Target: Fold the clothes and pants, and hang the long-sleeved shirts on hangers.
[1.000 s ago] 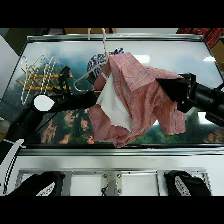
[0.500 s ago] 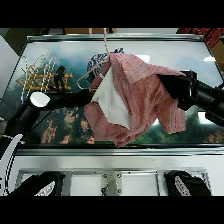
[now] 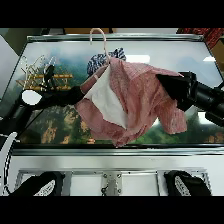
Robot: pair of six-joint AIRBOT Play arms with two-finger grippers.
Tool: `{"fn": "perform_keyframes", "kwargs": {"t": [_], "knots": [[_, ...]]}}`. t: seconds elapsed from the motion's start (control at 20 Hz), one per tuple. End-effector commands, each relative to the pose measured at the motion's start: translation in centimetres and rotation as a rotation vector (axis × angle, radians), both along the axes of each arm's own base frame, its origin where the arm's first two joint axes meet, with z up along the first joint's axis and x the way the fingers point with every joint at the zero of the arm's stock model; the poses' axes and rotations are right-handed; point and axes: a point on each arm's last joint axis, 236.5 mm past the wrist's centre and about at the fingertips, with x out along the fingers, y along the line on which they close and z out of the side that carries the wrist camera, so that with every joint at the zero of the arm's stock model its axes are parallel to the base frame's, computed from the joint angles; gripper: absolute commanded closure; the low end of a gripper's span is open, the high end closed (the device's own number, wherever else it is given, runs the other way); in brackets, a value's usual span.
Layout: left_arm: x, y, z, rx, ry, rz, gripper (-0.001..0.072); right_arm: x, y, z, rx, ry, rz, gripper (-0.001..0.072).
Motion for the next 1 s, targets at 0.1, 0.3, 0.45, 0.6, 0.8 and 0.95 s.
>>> {"fn": "perform_keyframes", "kwargs": {"t": [0.1, 0.3, 0.45, 0.6, 0.8, 0.95], "knots": [[0.8, 2.4, 1.4, 0.023, -0.029, 0.003, 0.0692, 0.2, 0.1, -2.1, -0.08, 0.041, -0.008, 0.0701], [1.3, 2.1, 6.1, 0.08, -0.116, -0.063, 0.0692, 0.3, 0.1, -2.5, -0.094, 0.055, -0.009, 0.0701], [0.2, -1.0, 11.1, 0.092, -0.215, -0.172, 0.0692, 0.3, 0.1, -2.5, -0.093, 0.054, -0.009, 0.0701], [-1.9, -3.7, 15.8, 0.142, -0.344, -0.264, 0.0692, 0.2, 0.1, -2.1, -0.077, 0.044, -0.006, 0.0701], [-4.7, -5.6, 18.8, 0.215, -0.432, -0.305, 0.0692, -0.2, -0.1, 1.5, 0.033, -0.084, 0.008, 0.0701], [-6.2, -7.1, 18.5, 0.234, -0.429, -0.351, 0.0692, 0.1, 0.0, 1.4, 0.066, -0.066, 0.03, 0.0701]]}}
